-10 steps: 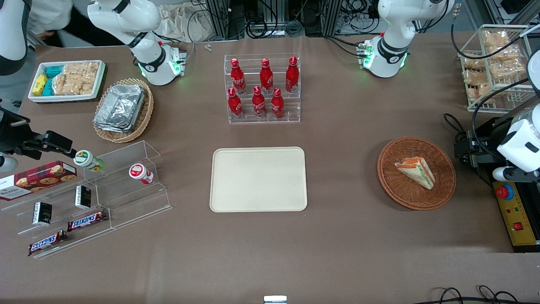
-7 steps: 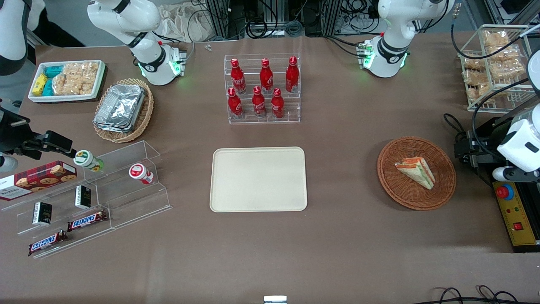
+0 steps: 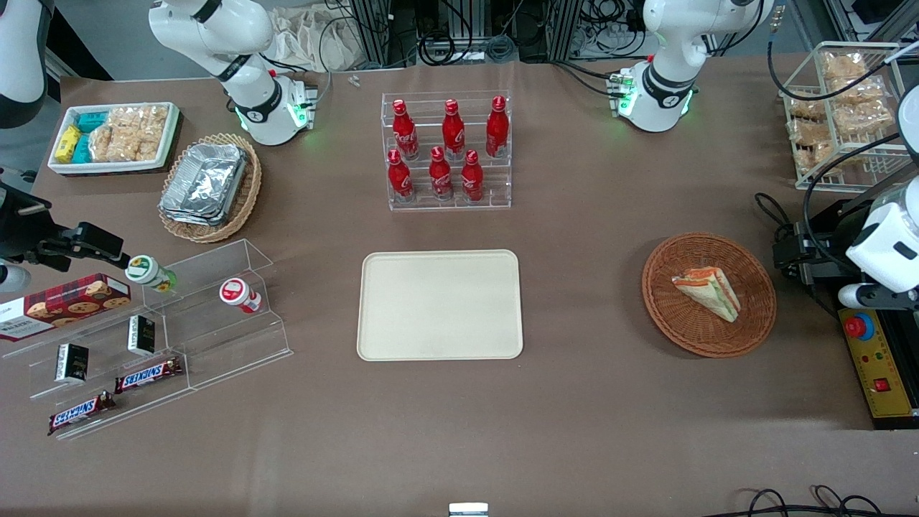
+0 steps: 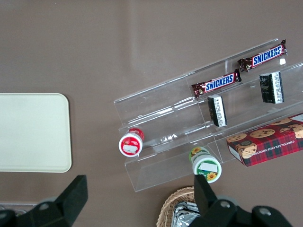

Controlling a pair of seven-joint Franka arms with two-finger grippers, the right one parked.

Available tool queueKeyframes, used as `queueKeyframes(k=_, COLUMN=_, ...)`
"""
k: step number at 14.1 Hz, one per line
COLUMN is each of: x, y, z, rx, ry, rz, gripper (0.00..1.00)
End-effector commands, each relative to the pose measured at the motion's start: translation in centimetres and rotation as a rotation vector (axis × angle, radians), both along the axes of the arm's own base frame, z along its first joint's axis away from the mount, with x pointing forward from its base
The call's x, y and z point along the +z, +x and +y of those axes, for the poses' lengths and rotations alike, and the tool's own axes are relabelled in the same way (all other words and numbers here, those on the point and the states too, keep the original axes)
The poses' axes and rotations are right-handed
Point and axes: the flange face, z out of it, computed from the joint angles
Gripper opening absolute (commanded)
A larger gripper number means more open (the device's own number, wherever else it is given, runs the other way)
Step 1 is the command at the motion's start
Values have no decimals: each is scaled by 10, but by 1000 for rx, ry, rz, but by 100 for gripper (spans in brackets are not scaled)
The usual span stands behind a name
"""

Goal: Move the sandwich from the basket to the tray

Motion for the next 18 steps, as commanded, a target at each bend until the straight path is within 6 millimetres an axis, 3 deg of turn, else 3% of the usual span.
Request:
queueKeyframes(k=1, x=-12, y=-16, z=3, rx=28, ry=19, rz=20, gripper=100)
queueKeyframes(k=4, x=-39, y=-41, z=3, rx=83, ry=28, rz=-22, gripper=100)
queueKeyframes(k=8, x=-84, y=-61, z=8, rx=209, ry=40, rz=-14, gripper=100)
queueKeyframes(k=11, x=-123, y=-65, z=8, rx=390, ry=63, rz=21, gripper=100)
queueKeyframes(k=16, x=-195, y=-80, z=10, rx=491, ry=59, rz=-22, gripper=100)
queueKeyframes(k=18, x=-223, y=-77, z=18, rx=575, ry=63, rz=-25, gripper=100)
